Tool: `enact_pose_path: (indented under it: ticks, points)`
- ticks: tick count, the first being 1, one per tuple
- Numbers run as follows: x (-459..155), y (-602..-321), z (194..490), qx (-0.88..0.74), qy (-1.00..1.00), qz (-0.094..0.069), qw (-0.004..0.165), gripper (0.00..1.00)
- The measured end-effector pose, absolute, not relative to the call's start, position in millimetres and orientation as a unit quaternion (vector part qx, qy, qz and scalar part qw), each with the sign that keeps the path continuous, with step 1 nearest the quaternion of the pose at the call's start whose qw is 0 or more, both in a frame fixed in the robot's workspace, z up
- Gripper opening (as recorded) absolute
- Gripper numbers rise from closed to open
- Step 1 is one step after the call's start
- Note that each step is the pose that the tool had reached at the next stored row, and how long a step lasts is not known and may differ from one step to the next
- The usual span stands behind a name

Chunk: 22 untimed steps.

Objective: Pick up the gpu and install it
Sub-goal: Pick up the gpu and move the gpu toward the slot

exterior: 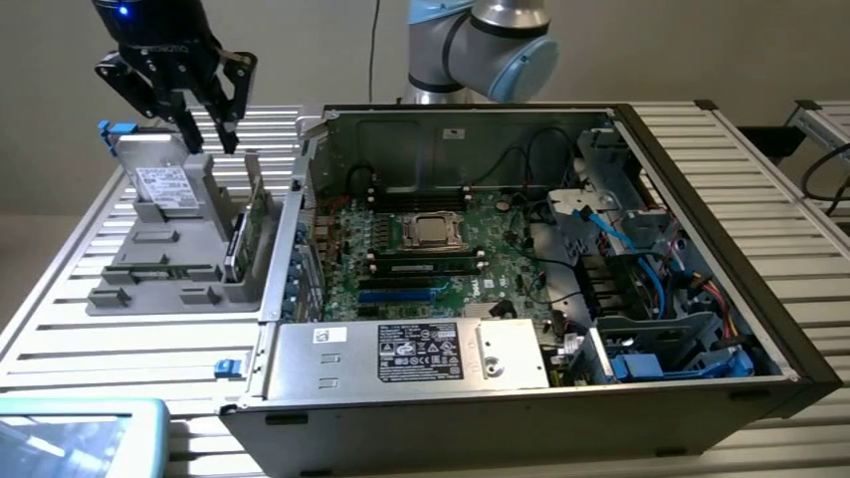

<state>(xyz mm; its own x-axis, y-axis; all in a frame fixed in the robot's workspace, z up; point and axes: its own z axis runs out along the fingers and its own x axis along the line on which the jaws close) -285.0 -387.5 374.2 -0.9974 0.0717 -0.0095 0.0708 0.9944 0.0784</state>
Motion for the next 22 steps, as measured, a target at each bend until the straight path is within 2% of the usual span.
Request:
enact_pose_path:
  ticks: [22]
  points:
    - [-296,-386,334,0.044,0.998,0.039,0.006,0.44]
